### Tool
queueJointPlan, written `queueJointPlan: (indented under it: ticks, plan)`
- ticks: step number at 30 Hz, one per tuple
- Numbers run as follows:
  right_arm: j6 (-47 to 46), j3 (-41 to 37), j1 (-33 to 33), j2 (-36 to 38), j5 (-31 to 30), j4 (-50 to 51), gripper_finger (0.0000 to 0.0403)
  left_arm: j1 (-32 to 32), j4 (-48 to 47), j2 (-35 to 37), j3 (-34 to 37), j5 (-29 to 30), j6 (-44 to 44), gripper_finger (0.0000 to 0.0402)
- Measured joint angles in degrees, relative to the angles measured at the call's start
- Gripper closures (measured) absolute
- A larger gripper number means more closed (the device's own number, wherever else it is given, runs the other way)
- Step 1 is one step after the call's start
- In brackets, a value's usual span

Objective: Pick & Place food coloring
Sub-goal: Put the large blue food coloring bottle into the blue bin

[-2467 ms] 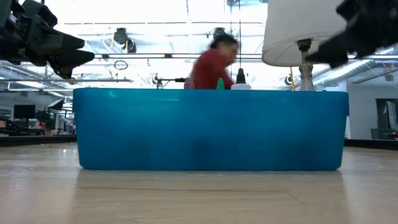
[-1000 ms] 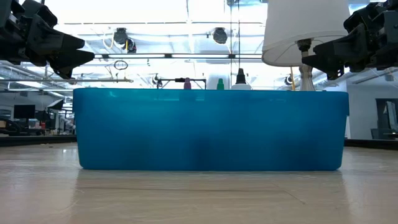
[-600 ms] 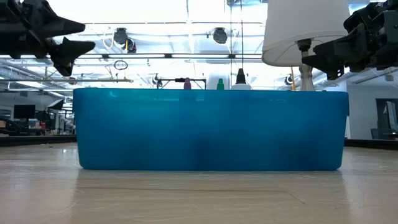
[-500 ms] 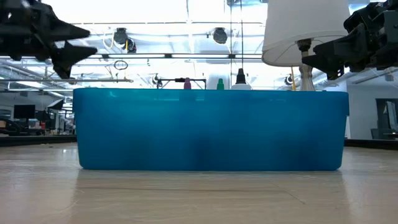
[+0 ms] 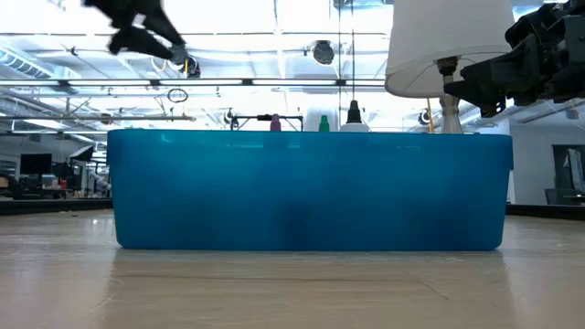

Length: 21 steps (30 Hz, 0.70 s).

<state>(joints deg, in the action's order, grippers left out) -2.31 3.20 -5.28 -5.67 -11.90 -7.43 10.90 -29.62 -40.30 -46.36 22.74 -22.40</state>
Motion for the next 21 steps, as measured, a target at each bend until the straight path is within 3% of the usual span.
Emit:
queueJointPlan:
  ticks: [6,10,15,21]
  plan:
    - [0.0,0.0,0.0,0.0,0.0,0.0,0.0182,19.9,-15.6,-28.3,-24.3,-19.5,4.5,0.0188]
    - [0.0,0.0,0.0,0.0,0.0,0.0,0.0183,28.9,-21.7,-45.1,-37.4,-30.9,4.3,0.0188]
    - [0.0,0.0,0.0,0.0,0.0,0.0,0.0185,33.3,-24.6,-60.5,-47.4,-31.8,2.1,0.0188]
    - [0.0,0.0,0.0,0.0,0.0,0.0,0.0182,33.5,-25.4,-72.1,-54.8,-34.9,4.2,0.0188]
